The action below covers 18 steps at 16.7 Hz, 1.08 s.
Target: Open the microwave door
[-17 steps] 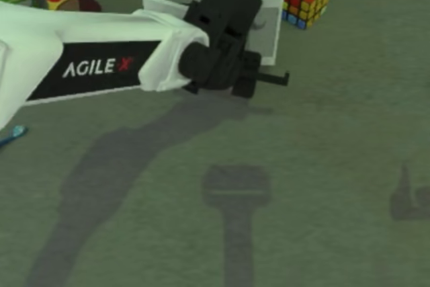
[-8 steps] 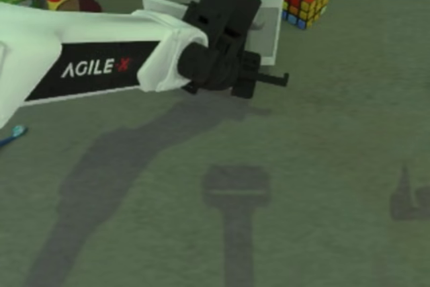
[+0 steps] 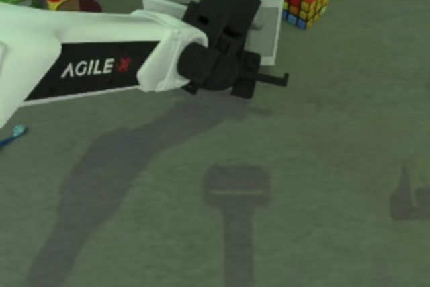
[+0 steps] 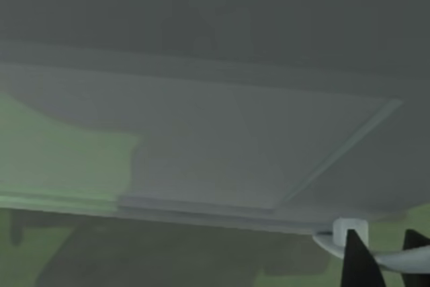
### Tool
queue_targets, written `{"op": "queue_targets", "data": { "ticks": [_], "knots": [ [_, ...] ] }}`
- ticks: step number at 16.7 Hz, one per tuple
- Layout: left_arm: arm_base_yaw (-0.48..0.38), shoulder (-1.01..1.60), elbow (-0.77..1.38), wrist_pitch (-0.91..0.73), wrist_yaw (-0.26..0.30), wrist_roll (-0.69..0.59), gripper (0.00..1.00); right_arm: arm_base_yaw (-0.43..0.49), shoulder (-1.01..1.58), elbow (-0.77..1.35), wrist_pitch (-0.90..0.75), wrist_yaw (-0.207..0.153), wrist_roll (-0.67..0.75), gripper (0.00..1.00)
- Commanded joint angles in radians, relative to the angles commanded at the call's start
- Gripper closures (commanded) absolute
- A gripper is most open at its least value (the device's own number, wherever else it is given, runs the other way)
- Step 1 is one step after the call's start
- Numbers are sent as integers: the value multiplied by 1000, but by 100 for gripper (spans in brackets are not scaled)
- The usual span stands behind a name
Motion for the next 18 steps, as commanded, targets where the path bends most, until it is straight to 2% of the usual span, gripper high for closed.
{"op": "queue_targets", "data": {
  "ticks": [8,18],
  "knots": [
    [0,0,0,0,0,0,100,0,0,0,0,0,0,0],
    [12,-29,-45,23,37,45,100,0,0,0,0,0,0,0]
  ]
}}
